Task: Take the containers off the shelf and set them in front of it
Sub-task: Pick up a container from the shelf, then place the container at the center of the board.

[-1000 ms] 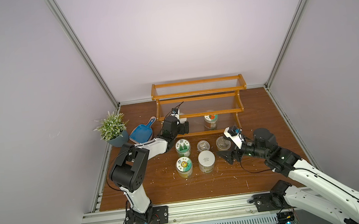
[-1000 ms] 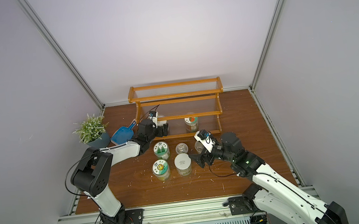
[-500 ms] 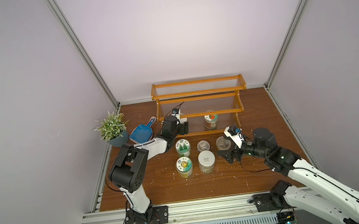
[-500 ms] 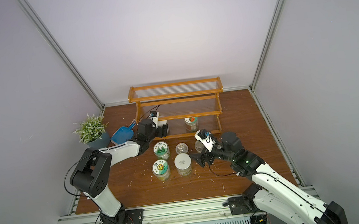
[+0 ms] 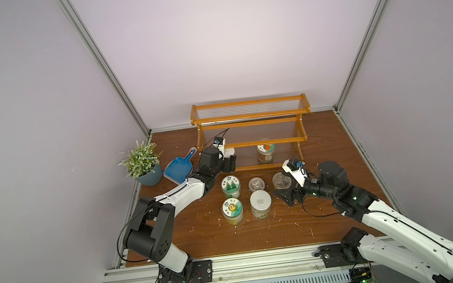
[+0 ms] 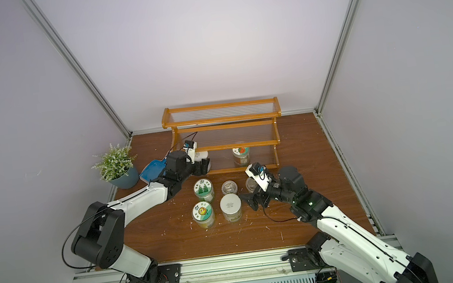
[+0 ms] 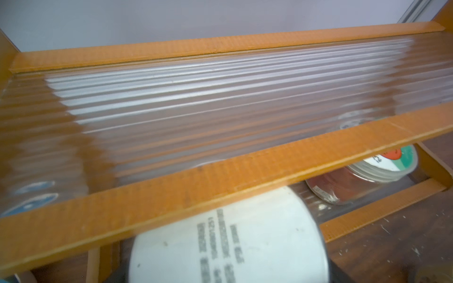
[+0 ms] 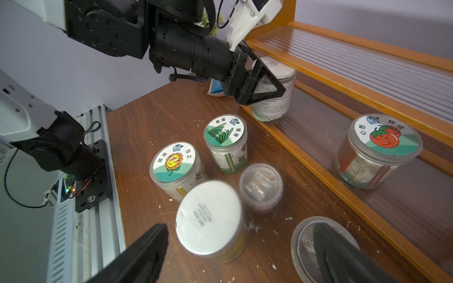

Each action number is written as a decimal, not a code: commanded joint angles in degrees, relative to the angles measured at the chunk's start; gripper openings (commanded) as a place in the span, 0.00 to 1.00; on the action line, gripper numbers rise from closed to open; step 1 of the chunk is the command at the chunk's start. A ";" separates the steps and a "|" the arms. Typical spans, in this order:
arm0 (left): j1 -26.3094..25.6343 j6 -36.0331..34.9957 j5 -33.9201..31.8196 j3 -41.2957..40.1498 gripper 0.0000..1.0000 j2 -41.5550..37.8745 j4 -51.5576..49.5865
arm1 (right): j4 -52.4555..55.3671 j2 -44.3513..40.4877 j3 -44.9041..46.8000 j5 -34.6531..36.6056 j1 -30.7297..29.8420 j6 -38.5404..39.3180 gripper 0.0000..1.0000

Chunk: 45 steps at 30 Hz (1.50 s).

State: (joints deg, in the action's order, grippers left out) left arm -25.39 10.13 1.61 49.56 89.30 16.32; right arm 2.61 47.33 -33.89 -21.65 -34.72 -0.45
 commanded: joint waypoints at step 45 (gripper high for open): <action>-23.80 0.22 15.76 5.58 0.87 -15.90 -11.09 | 38.32 -0.60 -27.16 -1.25 11.16 -0.32 0.99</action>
State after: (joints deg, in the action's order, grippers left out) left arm -48.42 11.66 13.28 52.03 71.66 0.49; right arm 34.85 46.96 -57.23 -19.70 -23.90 -0.45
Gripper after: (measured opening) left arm 0.867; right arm 0.988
